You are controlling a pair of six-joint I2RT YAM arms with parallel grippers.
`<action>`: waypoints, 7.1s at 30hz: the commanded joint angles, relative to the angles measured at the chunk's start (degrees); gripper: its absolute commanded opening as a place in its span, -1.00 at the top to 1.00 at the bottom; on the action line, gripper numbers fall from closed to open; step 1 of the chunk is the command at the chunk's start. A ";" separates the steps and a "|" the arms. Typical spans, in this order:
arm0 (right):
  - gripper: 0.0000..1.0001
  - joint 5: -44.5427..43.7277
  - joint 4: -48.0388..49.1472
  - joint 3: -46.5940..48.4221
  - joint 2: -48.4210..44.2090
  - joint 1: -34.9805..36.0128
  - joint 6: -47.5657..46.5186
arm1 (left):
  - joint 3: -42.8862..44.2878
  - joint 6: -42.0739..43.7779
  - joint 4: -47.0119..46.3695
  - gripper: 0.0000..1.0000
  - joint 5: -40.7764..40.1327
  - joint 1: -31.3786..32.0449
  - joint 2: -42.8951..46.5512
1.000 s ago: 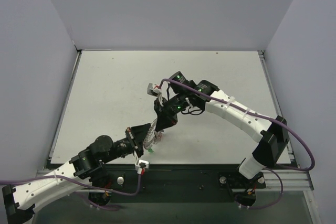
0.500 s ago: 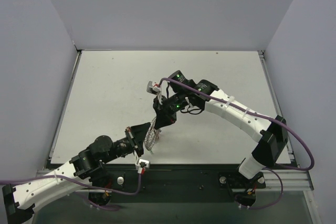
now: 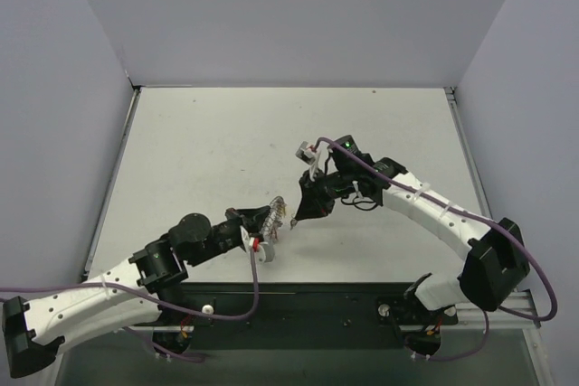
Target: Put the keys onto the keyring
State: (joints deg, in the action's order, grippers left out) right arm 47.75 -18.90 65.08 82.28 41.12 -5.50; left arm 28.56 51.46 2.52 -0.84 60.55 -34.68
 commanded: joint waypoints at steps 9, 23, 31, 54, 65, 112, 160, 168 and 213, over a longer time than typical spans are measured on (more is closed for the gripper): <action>1.00 -5.11 14.24 -17.44 -16.36 -5.97 12.53 | -5.35 -34.22 -19.32 1.00 -11.90 1.06 -12.70; 1.00 -11.44 16.17 -22.01 -16.89 -7.46 17.36 | -1.59 -68.58 5.61 -0.87 -28.18 0.88 6.91; 1.00 -21.20 16.08 -24.82 -17.68 -11.84 23.50 | 15.46 -77.83 23.66 -0.95 -7.55 -9.01 -19.96; -0.06 -34.89 11.95 -29.22 -12.39 -20.31 29.58 | 21.19 -75.10 20.68 -0.95 4.45 -14.85 -42.32; -0.21 -33.08 12.56 -17.64 -4.01 -11.42 27.03 | 22.33 -74.75 16.81 -0.95 6.56 -18.63 -45.39; 0.60 -27.53 3.60 -0.04 21.34 -3.24 29.40 | 21.10 -71.24 18.66 -0.95 7.70 -24.78 -42.76; 1.00 -13.22 14.32 -4.17 -7.83 -0.70 16.14 | 21.80 -64.03 10.84 -0.86 22.45 -24.87 -18.76; 1.00 -3.99 18.37 -6.46 -15.22 0.01 15.34 | 22.68 -63.24 6.10 -0.65 32.82 -24.87 -17.36; 1.00 -4.85 29.53 -10.59 -26.12 0.63 21.32 | 29.54 -76.51 14.96 -0.17 40.47 -23.64 -18.76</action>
State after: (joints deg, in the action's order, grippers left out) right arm 44.12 4.08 54.04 57.80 41.41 15.07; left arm 56.77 -19.84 16.53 36.38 36.97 -52.66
